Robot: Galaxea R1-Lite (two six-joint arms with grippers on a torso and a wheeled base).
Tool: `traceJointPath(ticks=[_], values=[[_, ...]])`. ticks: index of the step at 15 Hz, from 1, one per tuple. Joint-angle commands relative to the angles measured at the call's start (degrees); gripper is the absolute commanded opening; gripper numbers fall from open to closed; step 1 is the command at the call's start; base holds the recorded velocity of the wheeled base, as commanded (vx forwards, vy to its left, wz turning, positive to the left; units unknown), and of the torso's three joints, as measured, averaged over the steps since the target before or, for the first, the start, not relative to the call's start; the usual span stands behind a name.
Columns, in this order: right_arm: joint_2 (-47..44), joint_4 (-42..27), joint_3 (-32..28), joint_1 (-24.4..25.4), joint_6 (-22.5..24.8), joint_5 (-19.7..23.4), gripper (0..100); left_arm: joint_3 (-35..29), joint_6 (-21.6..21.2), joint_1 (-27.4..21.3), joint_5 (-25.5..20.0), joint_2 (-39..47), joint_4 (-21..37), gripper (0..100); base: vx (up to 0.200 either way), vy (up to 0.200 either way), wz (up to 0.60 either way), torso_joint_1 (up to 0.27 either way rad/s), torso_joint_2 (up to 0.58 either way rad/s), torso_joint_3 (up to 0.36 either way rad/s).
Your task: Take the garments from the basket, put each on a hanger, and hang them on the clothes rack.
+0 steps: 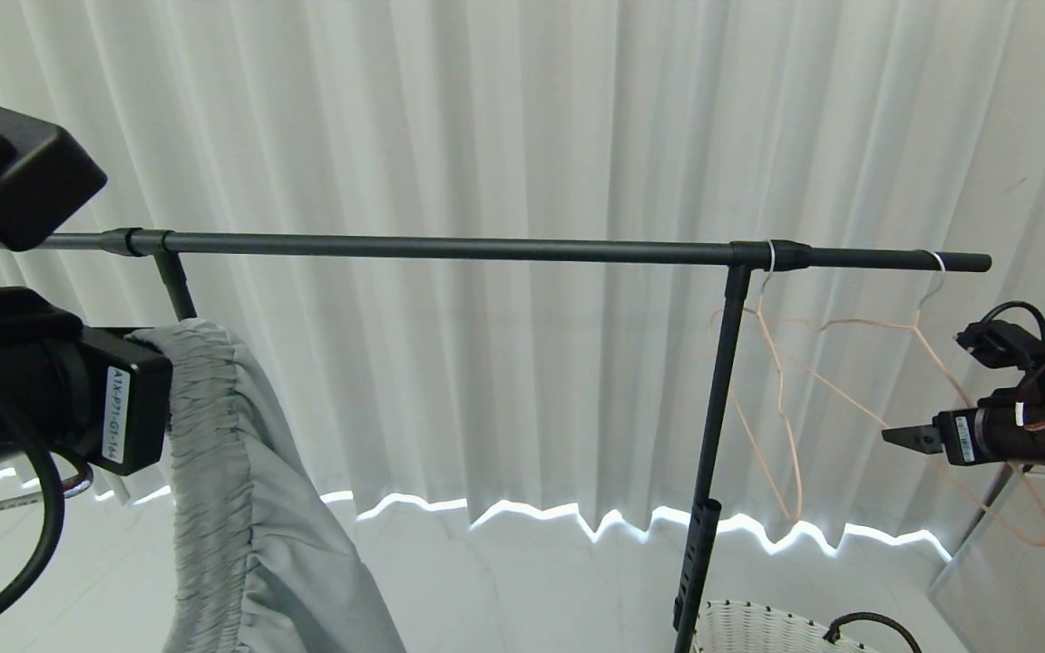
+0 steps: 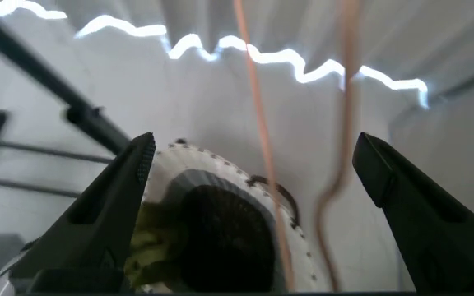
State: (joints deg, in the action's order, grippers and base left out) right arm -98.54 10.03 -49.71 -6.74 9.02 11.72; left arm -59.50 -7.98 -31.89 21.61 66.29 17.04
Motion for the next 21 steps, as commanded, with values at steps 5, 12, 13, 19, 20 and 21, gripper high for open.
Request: traceJointPath(ticks=[5, 12, 13, 19, 20, 21], values=[[-3.9, 0.3, -4.0, -0.2, -3.0, -4.6, 100, 0.0, 0.0, 0.0, 0.0, -0.2, 0.0, 0, 0.0, 0.0, 0.0, 0.0, 0.0, 0.0], [-7.8, 0.3, -7.1, 1.8, -6.2, -10.9, 0, 0.0, 0.0, 0.0, 0.0, -0.3, 0.0, 0, 0.0, 0.0, 0.0, 0.0, 0.0, 0.0], [-7.8, 0.3, -7.1, 1.8, -6.3, -11.5, 0, 0.0, 0.0, 0.0, 0.0, -0.3, 0.0, 0, 0.0, 0.0, 0.0, 0.0, 0.0, 0.0], [-7.5, 0.3, -7.1, 1.7, -6.6, -12.0, 0, -0.1, 0.0, 0.0, 0.0, -0.5, 0.0, 0, 0.0, 0.0, 0.0, 0.0, 0.0, 0.0], [-7.3, 0.3, -7.1, 1.7, -6.6, -12.0, 0, -0.1, 0.0, 0.1, 0.0, -0.6, 0.0, 0, 0.0, 0.0, 0.0, 0.0, 0.0, 0.0], [-6.9, 0.3, -7.1, 1.7, -7.2, -12.0, 0, -0.1, 0.0, 0.0, 0.0, -0.6, 0.0, 0, 0.0, 0.0, 0.0, 0.0, 0.0, 0.0]])
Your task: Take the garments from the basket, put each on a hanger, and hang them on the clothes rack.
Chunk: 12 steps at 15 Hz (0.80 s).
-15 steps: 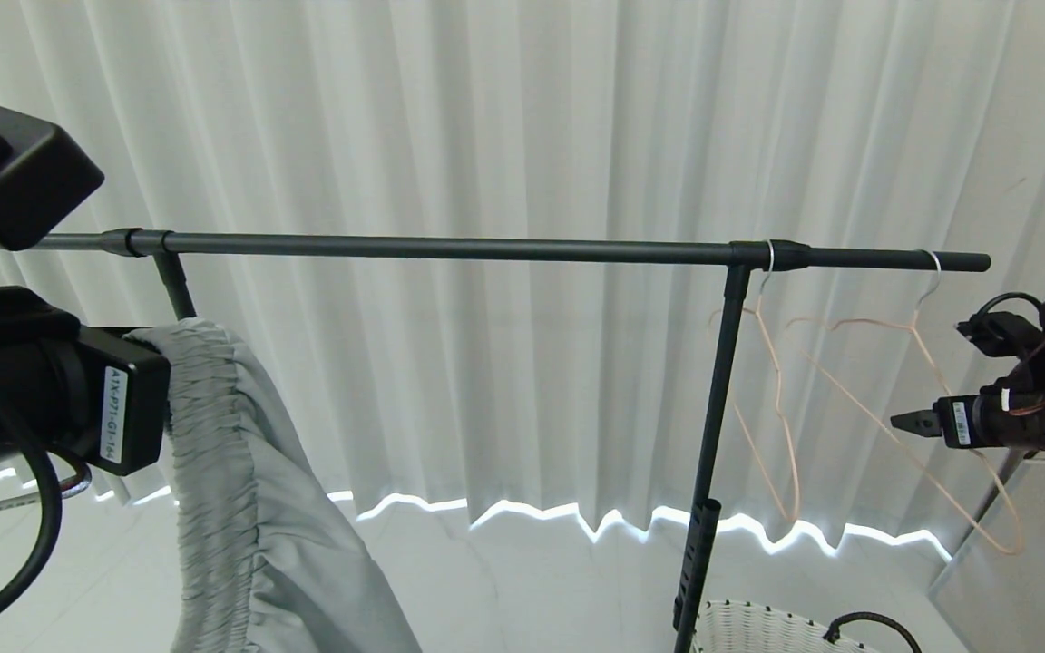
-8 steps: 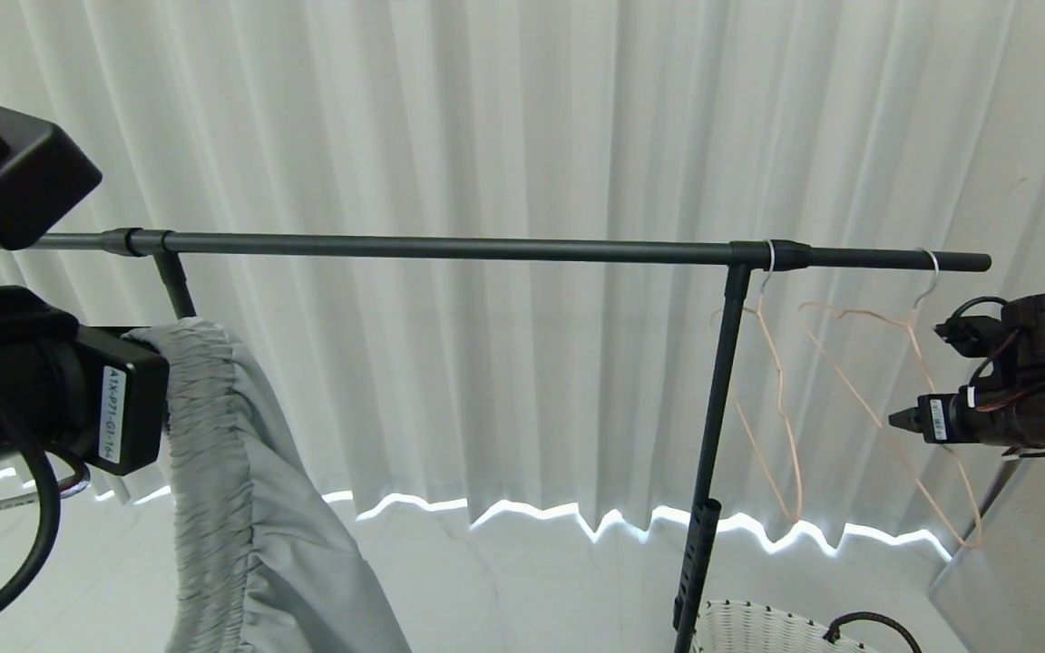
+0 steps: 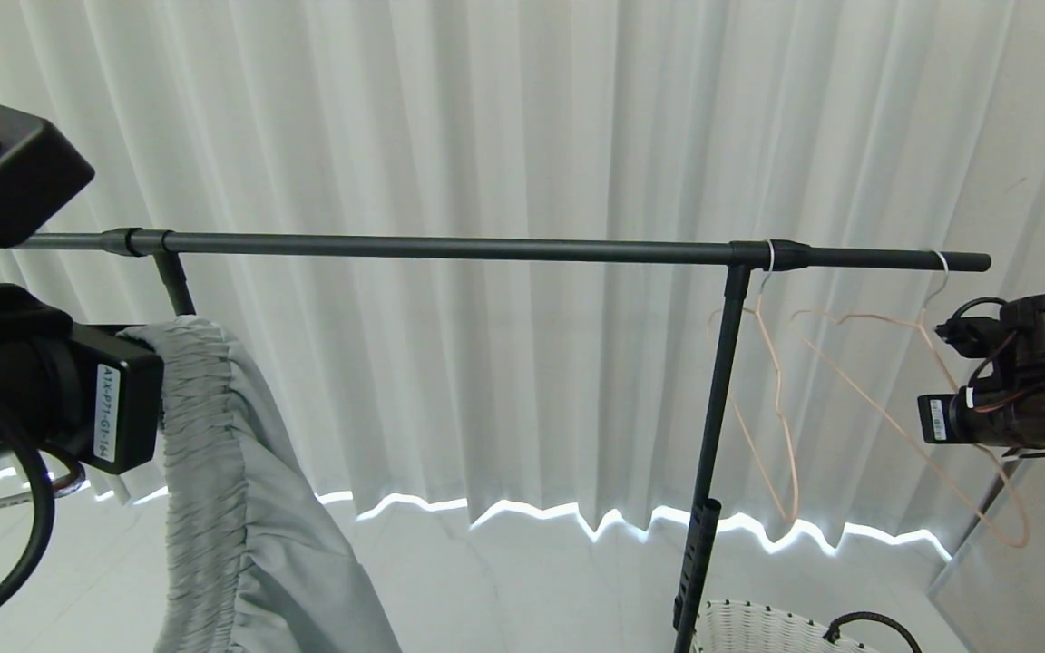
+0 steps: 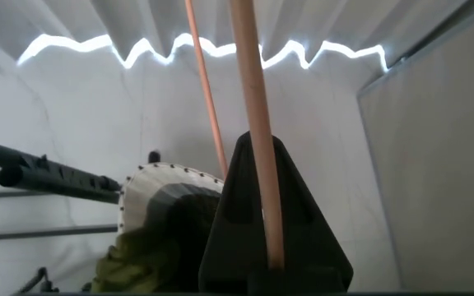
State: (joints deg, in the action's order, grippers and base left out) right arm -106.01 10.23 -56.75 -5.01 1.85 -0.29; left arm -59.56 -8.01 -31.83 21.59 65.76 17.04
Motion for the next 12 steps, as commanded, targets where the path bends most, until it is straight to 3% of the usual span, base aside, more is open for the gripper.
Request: traceJointPath(ticks=[1, 5, 12], values=[[1.2, 0.1, 0.0, 0.1, -1.4, 0.1, 0, 0.1, 0.0, 0.0, 0.0, -0.2, 0.0, 0, 0.0, 0.0, 0.0, 0.0, 0.0, 0.0], [5.7, -0.3, 0.4, 1.5, -8.4, -0.1, 0, 0.1, 0.0, -0.1, 0.0, -0.4, 0.0, 0, 0.0, 0.0, 0.0, 0.0, 0.0, 0.0], [12.6, -0.2, 3.2, 2.0, -9.3, -0.1, 0, 0.1, 0.0, -0.1, 0.0, -0.8, 0.0, 0, 0.0, 0.0, 0.0, 0.0, 0.0, 0.0]])
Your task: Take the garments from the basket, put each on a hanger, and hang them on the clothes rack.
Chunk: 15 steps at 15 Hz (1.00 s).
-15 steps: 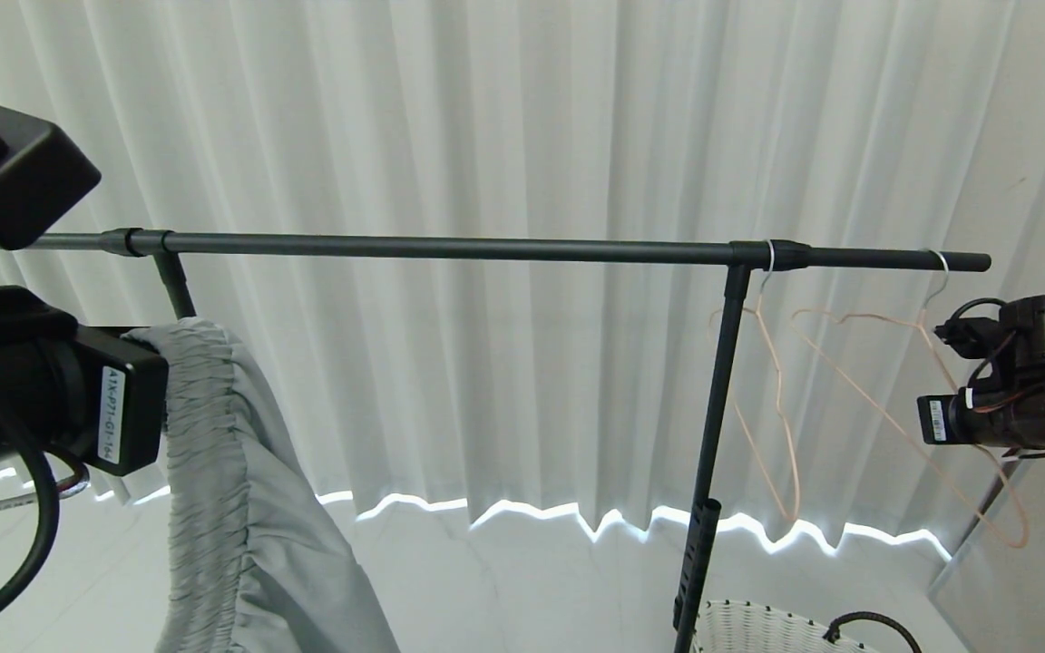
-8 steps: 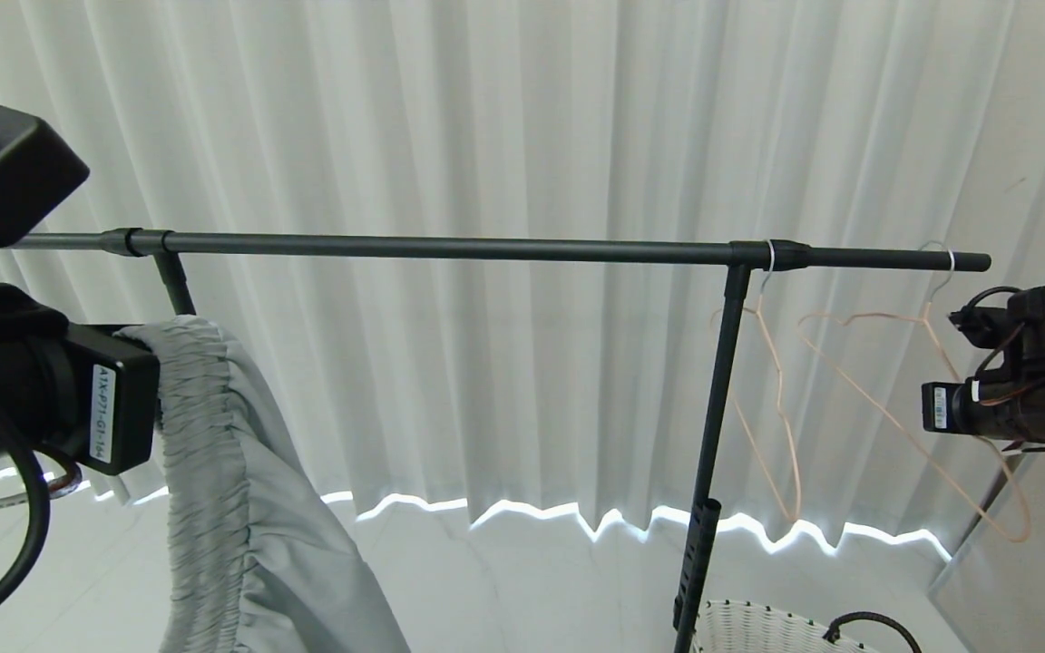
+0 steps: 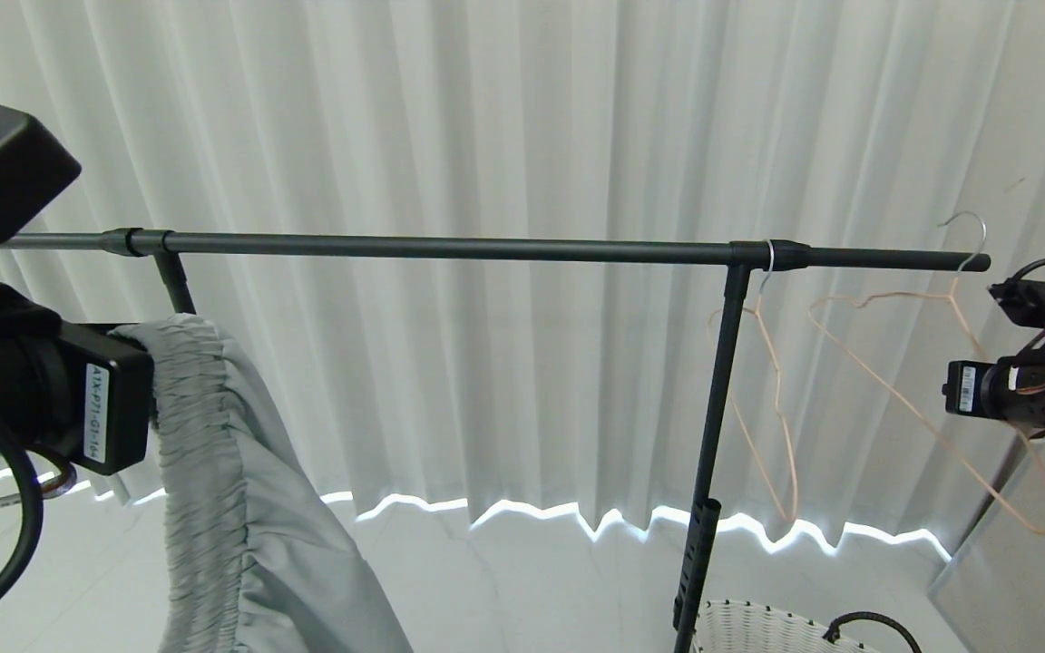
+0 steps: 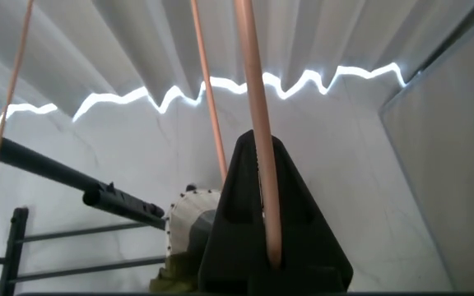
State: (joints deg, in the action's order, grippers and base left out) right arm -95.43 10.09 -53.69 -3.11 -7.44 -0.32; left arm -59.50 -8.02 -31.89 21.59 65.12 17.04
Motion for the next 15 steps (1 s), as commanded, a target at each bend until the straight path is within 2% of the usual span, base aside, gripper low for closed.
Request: traceJointPath(ticks=[1, 5, 7, 15], values=[[3.1, -0.3, 0.4, 0.1, 0.0, 0.0, 0, 0.1, 0.0, 0.0, 0.0, -0.3, 0.0, 0, 0.0, 0.0, 0.0, 0.0, 0.0, 0.0], [10.6, -3.0, 5.9, 0.1, 0.2, -0.1, 0, 1.5, -1.2, 0.1, 0.0, -0.6, 0.0, 0, 0.0, 0.0, 0.0, 0.0, 0.0, 0.0], [13.9, -5.0, 7.8, 0.1, 0.4, -0.2, 0, 1.7, -2.2, 0.1, 0.0, -0.5, -0.1, 0, -0.2, 0.0, 0.0, 0.002, 0.0, 0.005], [19.6, -5.1, 14.4, 1.3, 1.9, -2.8, 0, 3.1, -2.2, 0.1, 0.0, -0.7, -0.1, 0, -0.2, 0.0, 0.0, 0.001, 0.0, 0.003]])
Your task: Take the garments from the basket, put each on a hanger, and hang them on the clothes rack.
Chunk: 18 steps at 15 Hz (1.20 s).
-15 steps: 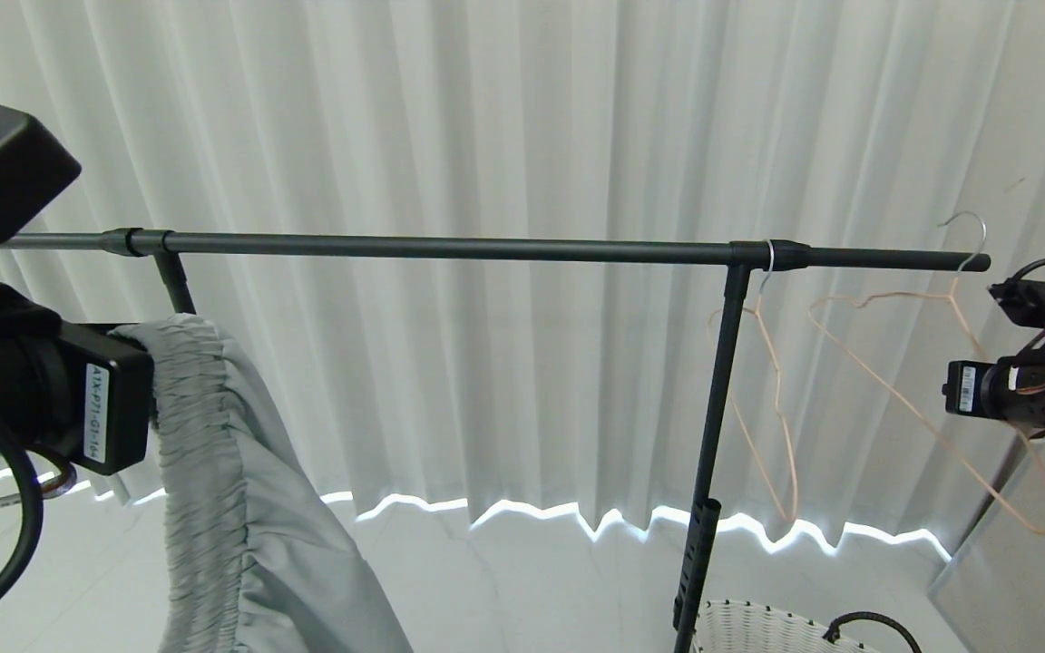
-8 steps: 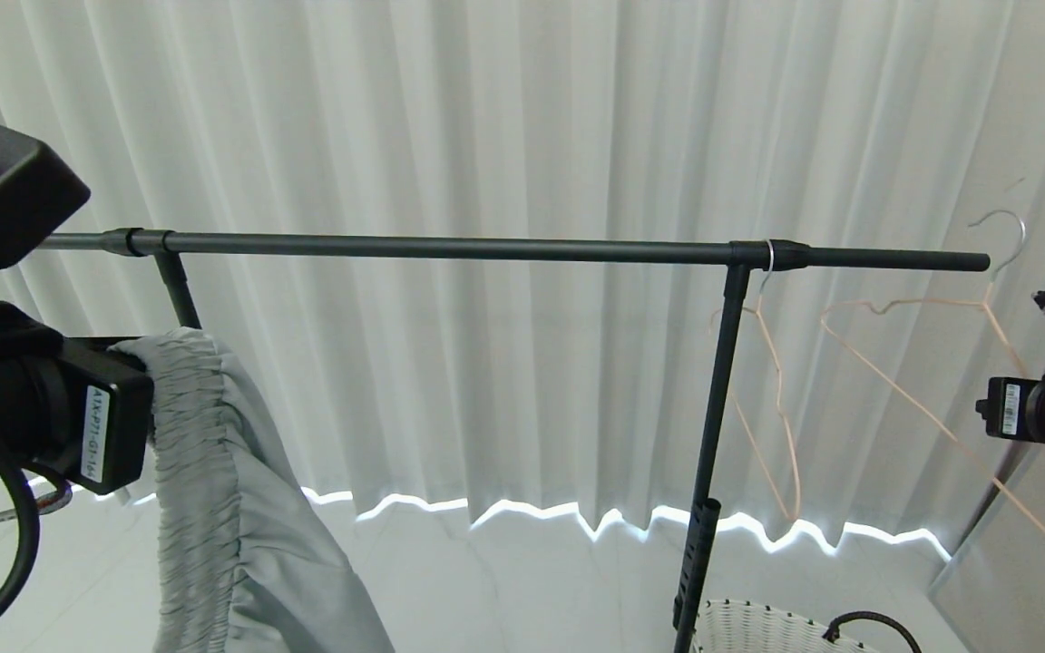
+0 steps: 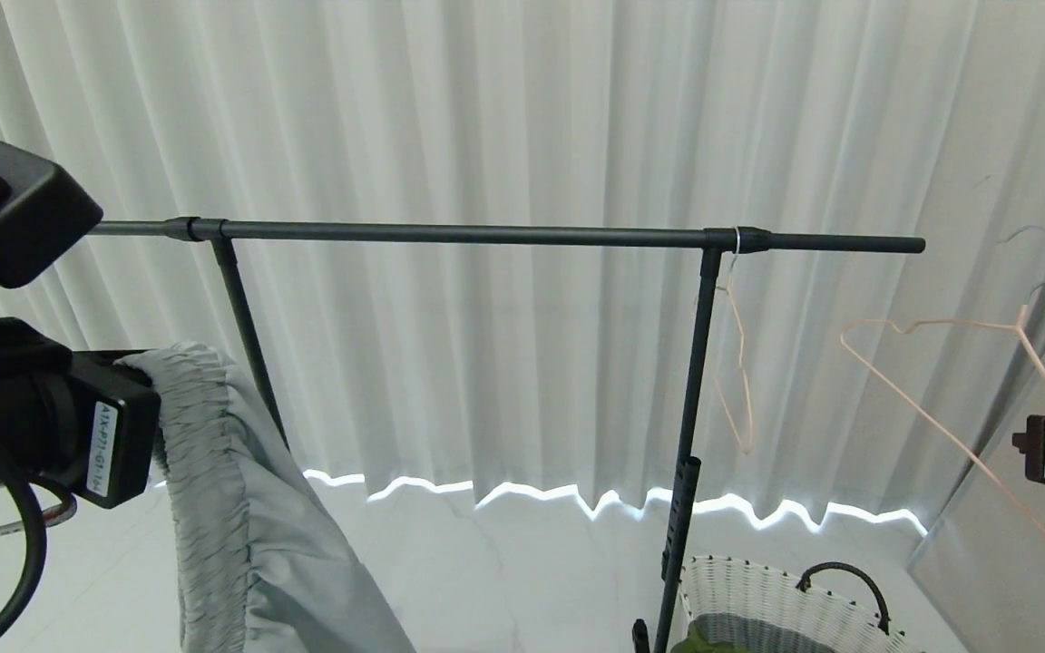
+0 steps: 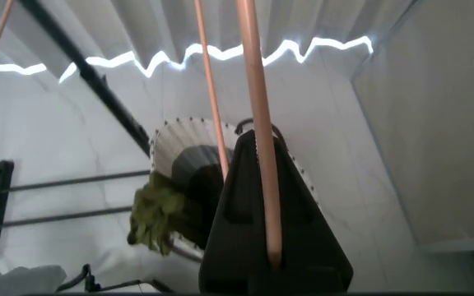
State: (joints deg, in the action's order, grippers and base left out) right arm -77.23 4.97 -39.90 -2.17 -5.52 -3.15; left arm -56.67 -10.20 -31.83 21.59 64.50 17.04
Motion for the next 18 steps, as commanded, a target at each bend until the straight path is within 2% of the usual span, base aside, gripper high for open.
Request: traceJointPath(ticks=[1, 8, 14, 18], values=[[1.8, 0.0, 0.8, 0.7, 0.0, 0.0, 0, 0.6, 0.0, 0.0, 0.0, -0.1, 0.0, 0, -0.2, 0.0, 0.0, 0.002, 0.0, 0.002], [4.4, -0.3, 0.6, 2.4, -0.1, 0.1, 0, 1.2, 0.1, 0.3, 0.1, 0.1, -0.1, 0, 0.0, 0.0, 0.0, 0.0, 0.0, 0.0], [8.7, -0.2, 0.3, 4.3, -0.5, 0.4, 0, 1.0, 0.0, 0.3, 0.2, 0.1, -0.1, 0, 0.0, 0.2, 0.0, 0.003, 0.0, 0.003], [11.3, 0.1, -0.7, 9.5, -1.0, 0.4, 0, 1.0, 0.0, 0.3, 0.2, 0.3, -0.1, 0, 0.0, 0.2, 0.0, 0.004, 0.0, 0.004]])
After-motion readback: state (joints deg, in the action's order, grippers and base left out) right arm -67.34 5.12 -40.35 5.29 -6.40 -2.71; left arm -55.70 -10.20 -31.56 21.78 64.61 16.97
